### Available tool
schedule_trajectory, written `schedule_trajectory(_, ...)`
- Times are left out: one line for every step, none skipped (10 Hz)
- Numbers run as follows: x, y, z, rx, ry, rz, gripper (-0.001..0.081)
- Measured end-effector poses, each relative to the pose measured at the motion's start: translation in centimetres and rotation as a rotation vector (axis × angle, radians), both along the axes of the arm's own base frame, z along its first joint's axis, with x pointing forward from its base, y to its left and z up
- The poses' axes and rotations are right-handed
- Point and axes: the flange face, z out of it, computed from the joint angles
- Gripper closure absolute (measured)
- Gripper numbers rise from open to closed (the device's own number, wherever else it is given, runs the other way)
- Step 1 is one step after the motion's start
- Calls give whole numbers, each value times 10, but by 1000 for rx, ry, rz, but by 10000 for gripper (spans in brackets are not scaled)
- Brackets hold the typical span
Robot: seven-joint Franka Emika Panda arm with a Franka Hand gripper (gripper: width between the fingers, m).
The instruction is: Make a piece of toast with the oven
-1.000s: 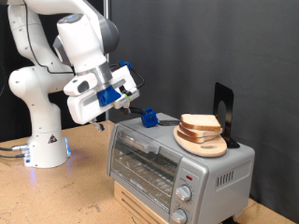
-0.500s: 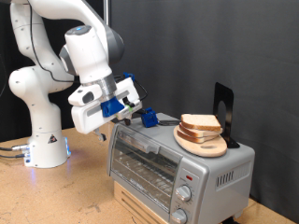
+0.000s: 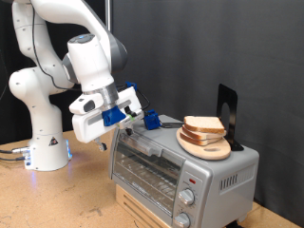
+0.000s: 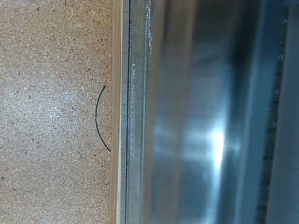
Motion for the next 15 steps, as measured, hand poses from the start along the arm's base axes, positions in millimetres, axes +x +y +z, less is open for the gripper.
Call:
schedule_trajectory(2, -1, 1, -1, -6, -8, 124)
schedule_trajectory(4, -2, 3, -2, -15, -18, 124)
schedule_trajectory(7, -4, 4, -3, -19, -28, 124)
schedule_trajectory(9, -6, 5, -4, -22, -35, 124)
schedule_trajectory(10, -9, 5, -5, -24, -41, 124)
schedule_trajectory(12, -11, 6, -6, -24, -46, 124)
schedule_trajectory(14, -12, 5, -7, -23, -49, 124)
schedule_trajectory(14, -14, 5, -8, -22, -51, 124)
schedule_trajectory(15, -15, 4, -9, -21, -54, 124)
schedule_trajectory(15, -17, 4, -10, -20, -57, 124)
schedule_trajectory(15, -20, 3, -11, -19, -60, 124)
schedule_trajectory(15, -23, 2, -11, -17, -64, 124)
schedule_trajectory(15, -27, 1, -15, -16, -71, 124)
schedule_trajectory(16, -34, -1, -25, -22, -82, 124)
schedule_trajectory(17, -43, -4, -39, -26, -96, 124)
